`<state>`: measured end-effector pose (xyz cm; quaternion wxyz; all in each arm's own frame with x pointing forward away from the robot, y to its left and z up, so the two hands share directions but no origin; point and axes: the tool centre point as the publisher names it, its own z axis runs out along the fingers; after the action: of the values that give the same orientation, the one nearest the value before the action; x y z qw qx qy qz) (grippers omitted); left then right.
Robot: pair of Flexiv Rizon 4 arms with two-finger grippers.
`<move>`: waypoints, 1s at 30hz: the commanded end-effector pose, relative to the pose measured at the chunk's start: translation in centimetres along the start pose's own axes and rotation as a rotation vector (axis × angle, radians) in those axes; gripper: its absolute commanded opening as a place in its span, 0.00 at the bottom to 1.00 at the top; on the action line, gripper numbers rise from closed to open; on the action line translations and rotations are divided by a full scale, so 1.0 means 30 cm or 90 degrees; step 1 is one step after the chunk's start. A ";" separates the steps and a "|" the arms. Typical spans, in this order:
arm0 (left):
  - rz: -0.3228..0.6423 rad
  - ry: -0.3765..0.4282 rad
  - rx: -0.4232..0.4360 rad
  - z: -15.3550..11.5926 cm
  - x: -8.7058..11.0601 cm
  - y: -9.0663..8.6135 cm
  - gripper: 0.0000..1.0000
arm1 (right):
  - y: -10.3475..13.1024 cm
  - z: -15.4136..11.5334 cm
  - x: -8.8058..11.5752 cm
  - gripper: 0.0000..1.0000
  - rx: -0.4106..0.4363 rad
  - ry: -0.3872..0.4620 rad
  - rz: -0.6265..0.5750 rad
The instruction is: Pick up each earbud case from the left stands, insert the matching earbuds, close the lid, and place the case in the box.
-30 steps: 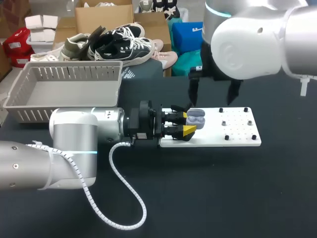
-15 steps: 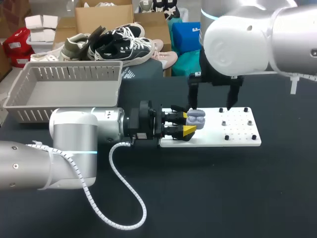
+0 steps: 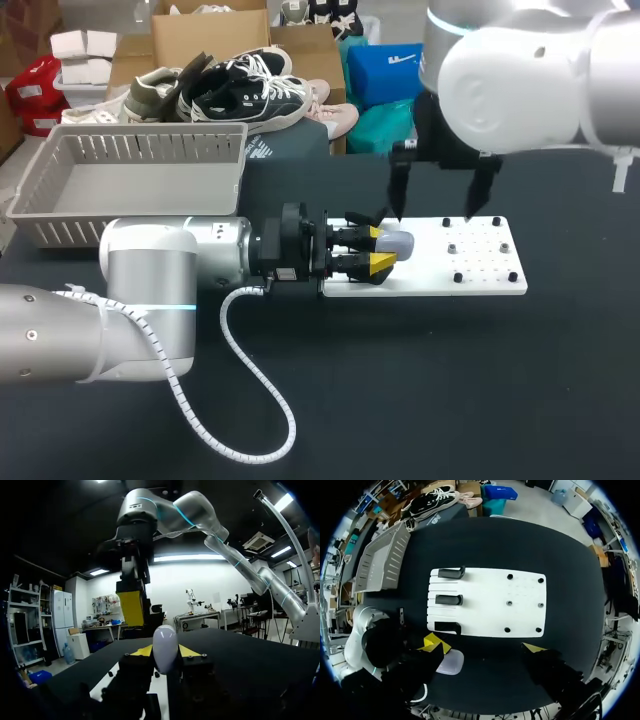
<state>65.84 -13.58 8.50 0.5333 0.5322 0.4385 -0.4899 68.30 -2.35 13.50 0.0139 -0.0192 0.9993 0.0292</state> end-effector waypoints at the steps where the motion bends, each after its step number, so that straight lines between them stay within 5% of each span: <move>1: -0.007 -0.003 -0.003 -0.019 -0.004 -0.007 0.00 | -0.037 -0.038 0.068 1.00 -0.004 -0.098 0.011; 16: -0.012 0.041 -0.135 -0.274 -0.146 -0.012 0.00 | -0.094 -0.052 0.102 1.00 -0.008 -0.137 0.010; 30: -0.009 0.154 -0.350 -0.604 -0.188 0.139 0.00 | -0.094 -0.052 0.102 1.00 -0.008 -0.137 0.010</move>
<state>70.70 2.85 12.61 0.5652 0.4693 0.5783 -0.3547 65.66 -5.33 14.87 0.1073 -0.0111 0.9934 0.0388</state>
